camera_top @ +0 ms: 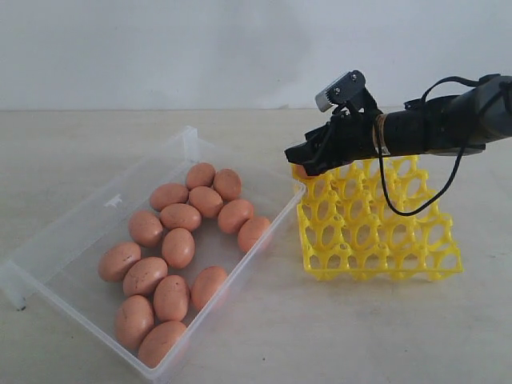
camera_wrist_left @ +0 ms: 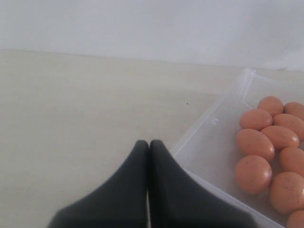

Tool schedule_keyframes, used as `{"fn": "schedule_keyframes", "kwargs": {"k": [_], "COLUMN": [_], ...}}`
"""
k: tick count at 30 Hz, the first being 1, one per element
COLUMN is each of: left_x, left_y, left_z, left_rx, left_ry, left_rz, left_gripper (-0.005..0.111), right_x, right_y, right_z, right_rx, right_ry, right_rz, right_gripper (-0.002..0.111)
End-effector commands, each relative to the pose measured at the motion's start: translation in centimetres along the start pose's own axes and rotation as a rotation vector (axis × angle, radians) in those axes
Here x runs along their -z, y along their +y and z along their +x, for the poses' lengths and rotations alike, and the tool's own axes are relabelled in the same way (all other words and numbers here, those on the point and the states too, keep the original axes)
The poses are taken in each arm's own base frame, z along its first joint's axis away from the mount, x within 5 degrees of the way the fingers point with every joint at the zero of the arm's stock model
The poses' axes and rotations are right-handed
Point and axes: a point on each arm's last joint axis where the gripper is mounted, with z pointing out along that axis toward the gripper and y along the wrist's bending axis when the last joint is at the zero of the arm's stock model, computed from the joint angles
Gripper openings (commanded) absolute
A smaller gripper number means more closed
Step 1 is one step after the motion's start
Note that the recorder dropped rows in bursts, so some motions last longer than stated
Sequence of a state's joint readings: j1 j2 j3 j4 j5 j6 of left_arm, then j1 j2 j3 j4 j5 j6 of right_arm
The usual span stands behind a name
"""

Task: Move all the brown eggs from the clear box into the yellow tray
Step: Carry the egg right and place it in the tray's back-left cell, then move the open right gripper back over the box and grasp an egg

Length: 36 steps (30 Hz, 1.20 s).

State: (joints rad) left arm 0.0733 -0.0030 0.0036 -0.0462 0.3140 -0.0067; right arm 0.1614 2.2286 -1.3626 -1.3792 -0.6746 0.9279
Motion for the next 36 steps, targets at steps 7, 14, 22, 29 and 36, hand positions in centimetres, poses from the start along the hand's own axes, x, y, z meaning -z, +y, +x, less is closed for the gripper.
{"fn": "schedule_keyframes", "kwargs": {"k": [7, 14, 22, 29, 36], "left_x": [0.0, 0.0, 0.0, 0.0, 0.0], "left_y": [0.0, 0.0, 0.0, 0.0, 0.0], "left_z": [-0.2, -0.2, -0.2, -0.2, -0.2], "left_rx": [0.006, 0.006, 0.006, 0.006, 0.006], "left_ry": [-0.008, -0.008, -0.008, -0.008, -0.008], "left_rz": [0.007, 0.007, 0.007, 0.007, 0.007], "left_gripper": [-0.004, -0.004, -0.004, -0.004, -0.004], "right_x": [2.1, 10.1, 9.2, 7.5, 5.5], "right_y": [0.1, 6.5, 13.0, 15.7, 18.7], "right_z": [-3.9, -14.6, -18.7, -18.8, -19.0], "right_rx": [0.029, -0.188, 0.028, 0.511, -0.13], "right_ry": [-0.08, -0.11, -0.184, 0.143, 0.454], "right_rz": [0.036, -0.114, 0.077, 0.883, 0.062], "right_gripper": [0.058, 0.002, 0.001, 0.001, 0.0]}}
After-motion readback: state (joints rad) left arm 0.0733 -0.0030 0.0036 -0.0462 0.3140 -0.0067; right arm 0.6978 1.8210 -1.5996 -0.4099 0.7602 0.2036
